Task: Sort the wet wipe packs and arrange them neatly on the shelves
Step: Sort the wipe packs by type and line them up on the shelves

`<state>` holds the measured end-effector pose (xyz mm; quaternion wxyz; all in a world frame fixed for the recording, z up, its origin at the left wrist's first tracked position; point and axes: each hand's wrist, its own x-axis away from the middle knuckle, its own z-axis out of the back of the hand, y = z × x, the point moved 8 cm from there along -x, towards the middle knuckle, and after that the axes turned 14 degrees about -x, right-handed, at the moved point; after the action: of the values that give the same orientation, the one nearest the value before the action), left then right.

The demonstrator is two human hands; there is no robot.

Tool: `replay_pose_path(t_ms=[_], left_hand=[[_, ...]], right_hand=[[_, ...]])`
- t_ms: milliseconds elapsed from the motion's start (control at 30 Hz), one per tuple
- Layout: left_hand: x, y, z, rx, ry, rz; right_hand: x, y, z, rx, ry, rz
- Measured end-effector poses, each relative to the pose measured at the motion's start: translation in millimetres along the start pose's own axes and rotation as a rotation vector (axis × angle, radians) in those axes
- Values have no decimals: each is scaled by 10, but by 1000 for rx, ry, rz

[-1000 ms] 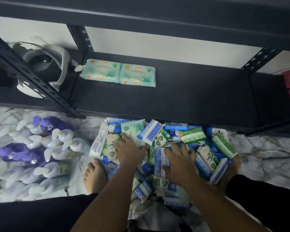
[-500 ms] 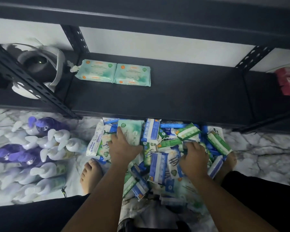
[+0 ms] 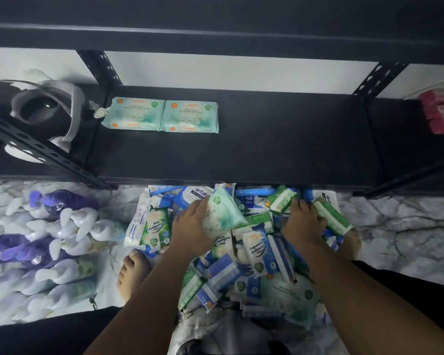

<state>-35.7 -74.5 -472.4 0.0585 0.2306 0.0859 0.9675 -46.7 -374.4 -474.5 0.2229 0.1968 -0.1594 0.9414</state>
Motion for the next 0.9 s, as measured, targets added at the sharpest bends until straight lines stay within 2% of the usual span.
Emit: replay_pose_path(t_ms=[100, 200, 333, 433, 533, 600, 667, 767, 900], left_hand=[[22, -26, -174, 18, -48, 20], [-8, -48, -196, -24, -24, 23], [-37, -57, -165, -28, 2, 51], [15, -41, -75, 6, 17, 83], [58, -85, 17, 31, 0, 127], [87, -103, 63, 22, -12, 129], [153, -79, 93, 5, -31, 132], [284, 15, 101, -48, -52, 129], [398, 41, 96, -69, -67, 164]], right_hand=[[-179, 13, 48, -29, 59, -28], [-242, -23, 149, -40, 138, 7], [-208, -4, 246, -294, 198, 32], [6, -82, 442, -438, 259, 166], [348, -64, 701, -447, 303, 235], [543, 144, 696, -389, 207, 105], [762, 290, 609, -207, 110, 45], [1074, 171, 475, -109, 5, 117], [1348, -294, 504, -259, 79, 214]])
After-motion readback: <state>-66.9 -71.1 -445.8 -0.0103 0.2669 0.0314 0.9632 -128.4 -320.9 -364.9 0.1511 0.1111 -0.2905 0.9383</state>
